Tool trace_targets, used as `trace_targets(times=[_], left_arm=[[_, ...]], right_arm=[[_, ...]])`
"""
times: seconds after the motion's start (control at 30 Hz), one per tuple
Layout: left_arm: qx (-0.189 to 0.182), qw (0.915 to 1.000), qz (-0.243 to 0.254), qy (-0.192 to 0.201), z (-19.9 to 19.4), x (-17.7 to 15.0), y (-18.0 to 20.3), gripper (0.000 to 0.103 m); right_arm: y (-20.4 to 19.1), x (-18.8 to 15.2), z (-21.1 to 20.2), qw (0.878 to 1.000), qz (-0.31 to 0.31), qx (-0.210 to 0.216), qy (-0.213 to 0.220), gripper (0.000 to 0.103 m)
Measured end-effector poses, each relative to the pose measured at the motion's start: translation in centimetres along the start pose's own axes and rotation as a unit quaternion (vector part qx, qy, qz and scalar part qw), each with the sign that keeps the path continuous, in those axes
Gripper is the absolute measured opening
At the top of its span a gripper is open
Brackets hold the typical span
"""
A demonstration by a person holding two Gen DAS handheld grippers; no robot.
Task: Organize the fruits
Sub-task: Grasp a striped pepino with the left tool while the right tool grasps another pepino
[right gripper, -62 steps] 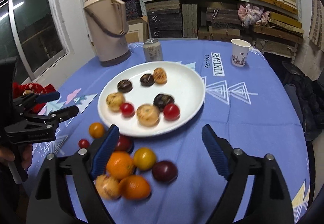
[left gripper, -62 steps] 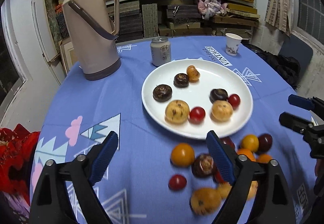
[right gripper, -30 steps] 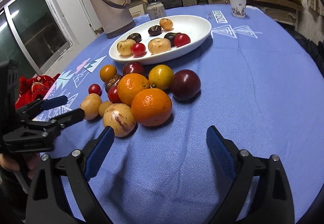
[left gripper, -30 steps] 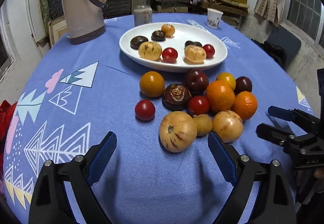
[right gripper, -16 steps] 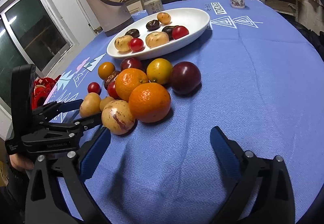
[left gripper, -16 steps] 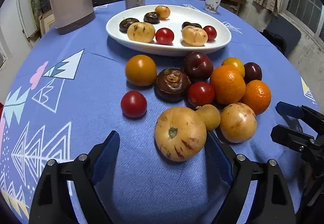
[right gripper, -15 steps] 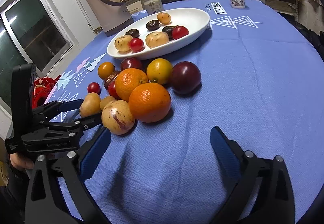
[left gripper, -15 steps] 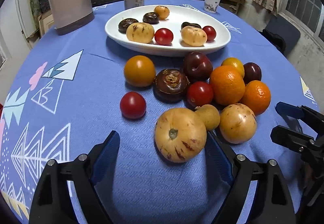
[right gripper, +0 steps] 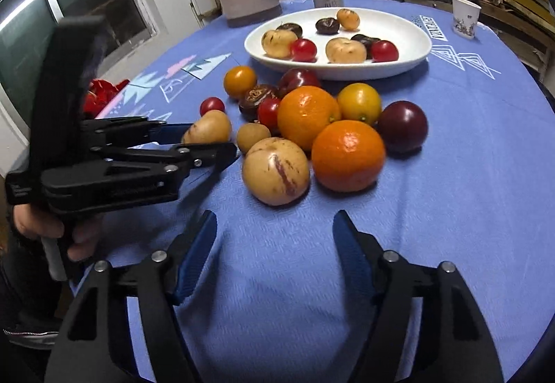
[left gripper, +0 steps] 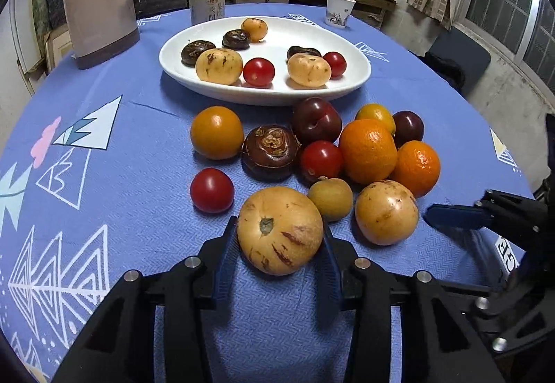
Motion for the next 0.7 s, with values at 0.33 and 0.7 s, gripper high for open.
trace_targets(times=[0.33,0.7], left_arm=[[0.002,1.0,-0.002,0.0,-0.1,-0.1,0.0,0.044],[0.003,1.0,-0.006,0.002,-0.1,0.0,-0.3,0.044]], right_arm=[[-1.0,1.7,2.4,0.997,-0.043,-0.063,-0.023,0.061],[-2.1,1.7,2.4,0.996,-0.057,-0.069,-0.016,0.043]])
Point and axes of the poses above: each gripper's, at about its wrist camera, not at the fingertips, and z roughly the way its jaws point, y to its right, x to its top, the point moved 7 cm from there along z, roughly the way its jaws point, and after that the axes turned 4 degrees about -x, right-handed, at the moved point
